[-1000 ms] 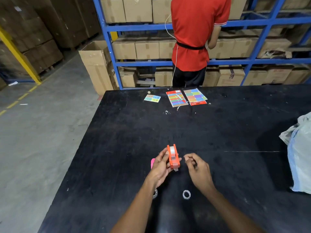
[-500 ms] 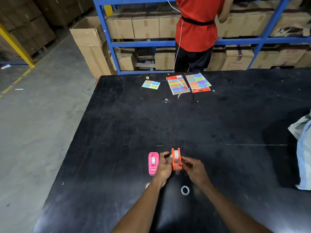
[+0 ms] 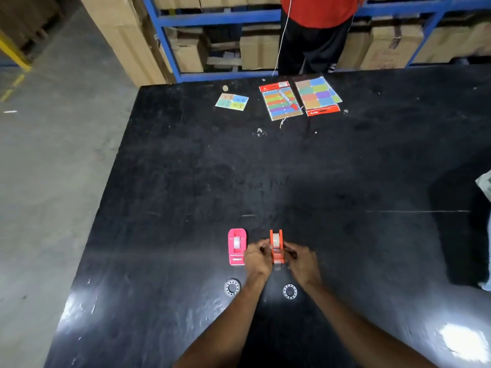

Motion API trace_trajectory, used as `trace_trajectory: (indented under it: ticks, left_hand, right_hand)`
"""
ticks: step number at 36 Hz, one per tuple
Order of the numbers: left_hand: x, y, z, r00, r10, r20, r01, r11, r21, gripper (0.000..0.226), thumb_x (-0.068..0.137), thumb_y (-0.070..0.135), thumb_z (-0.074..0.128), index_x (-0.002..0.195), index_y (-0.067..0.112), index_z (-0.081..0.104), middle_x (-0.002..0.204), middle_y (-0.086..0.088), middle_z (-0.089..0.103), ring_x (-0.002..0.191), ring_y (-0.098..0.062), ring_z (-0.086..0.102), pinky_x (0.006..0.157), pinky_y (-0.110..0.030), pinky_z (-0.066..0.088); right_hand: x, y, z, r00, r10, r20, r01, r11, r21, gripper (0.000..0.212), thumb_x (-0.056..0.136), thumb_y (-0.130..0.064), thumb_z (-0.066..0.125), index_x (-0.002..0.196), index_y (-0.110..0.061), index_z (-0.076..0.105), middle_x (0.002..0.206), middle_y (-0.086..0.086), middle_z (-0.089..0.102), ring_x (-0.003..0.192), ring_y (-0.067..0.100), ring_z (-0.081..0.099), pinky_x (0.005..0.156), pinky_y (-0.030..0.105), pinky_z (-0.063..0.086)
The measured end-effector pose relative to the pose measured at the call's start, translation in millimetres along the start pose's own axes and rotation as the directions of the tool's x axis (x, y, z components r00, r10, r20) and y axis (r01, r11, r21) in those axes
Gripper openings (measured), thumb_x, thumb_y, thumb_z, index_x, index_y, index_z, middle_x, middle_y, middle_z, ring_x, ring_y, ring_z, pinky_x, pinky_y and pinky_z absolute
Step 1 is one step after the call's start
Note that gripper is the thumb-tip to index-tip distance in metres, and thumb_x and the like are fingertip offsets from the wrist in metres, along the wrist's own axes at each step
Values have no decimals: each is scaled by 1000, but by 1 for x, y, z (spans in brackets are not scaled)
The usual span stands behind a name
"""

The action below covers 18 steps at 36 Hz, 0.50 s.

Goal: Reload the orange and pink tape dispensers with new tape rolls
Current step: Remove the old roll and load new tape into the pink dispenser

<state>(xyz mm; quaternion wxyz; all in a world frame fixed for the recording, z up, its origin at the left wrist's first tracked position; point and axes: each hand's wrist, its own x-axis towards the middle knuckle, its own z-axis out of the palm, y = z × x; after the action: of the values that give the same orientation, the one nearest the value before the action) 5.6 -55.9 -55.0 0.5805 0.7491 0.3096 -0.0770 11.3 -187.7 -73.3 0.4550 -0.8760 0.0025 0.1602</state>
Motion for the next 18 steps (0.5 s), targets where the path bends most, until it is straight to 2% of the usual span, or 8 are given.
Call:
trace_trajectory:
  ticks: [4,7,9,12,14,15,17,18]
  left_hand:
    - [1,0,5,999,25,-44,-28,997,-65,22,87,-18,51,94,-10,70,85,-8,69,61,16,63,67,-10,50]
    - [1,5,3,999,21,-50,-22,999,-37,24,84,-26,46,98,-19,63,71,0,64,55,11,63,60,-5,49]
    - [-2,8,-1,1000,28,-6,-28,999,26,22,88,-20,45,102,-19,62,70,-5,64,52,6,63,54,-6,49]
    - [0,2,-2,997,60,41,-64,992,111,23,96,-1,46,106,-12,63,84,-18,64,51,-1,65,48,-13,52]
    - [6,-2,0,999,43,27,-45,996,72,20,93,-7,47,101,-13,65,88,-19,65,54,2,65,57,-17,54]
    - [5,0,0,999,41,24,-42,998,45,20,91,-14,47,98,-13,65,91,-19,65,56,7,64,63,-16,53]
    - [1,3,1,999,25,48,-24,999,-28,22,92,-14,45,103,-15,63,90,-15,65,58,14,62,62,-5,49]
    - [-4,6,-1,998,29,59,-27,999,-46,22,94,-10,44,106,-13,62,86,-10,65,57,16,62,59,-4,48]
  right_hand:
    - [4,-3,-2,1000,13,-16,-13,1000,11,38,84,-5,68,112,-30,74,106,-15,75,98,-4,67,86,17,53]
    - [5,-1,1,1000,3,-15,-3,1000,4,39,83,-3,68,111,-28,75,106,-12,76,99,-2,68,88,17,53]
    - [5,-1,2,1000,-3,-19,3,1000,3,37,83,-2,69,109,-26,76,105,-11,77,98,-3,68,88,14,51]
    - [7,1,3,999,-18,-27,18,1000,-20,35,84,-4,70,111,-26,75,106,-9,77,97,-2,68,89,20,54]
    - [8,1,1,1000,-14,-21,13,999,-29,32,84,-8,72,111,-25,75,105,-7,77,94,-4,68,88,20,55]
    - [8,0,0,1000,-15,-24,14,999,-40,31,84,-8,72,110,-25,76,103,-6,77,90,-8,67,86,15,53]
    - [8,-6,-5,999,-22,-40,19,998,-59,30,82,-6,73,108,-22,76,98,-4,78,81,-17,63,79,7,50]
    - [7,-7,-7,998,-19,-54,15,998,-62,31,81,-4,74,108,-19,76,96,-1,79,79,-16,62,78,10,51]
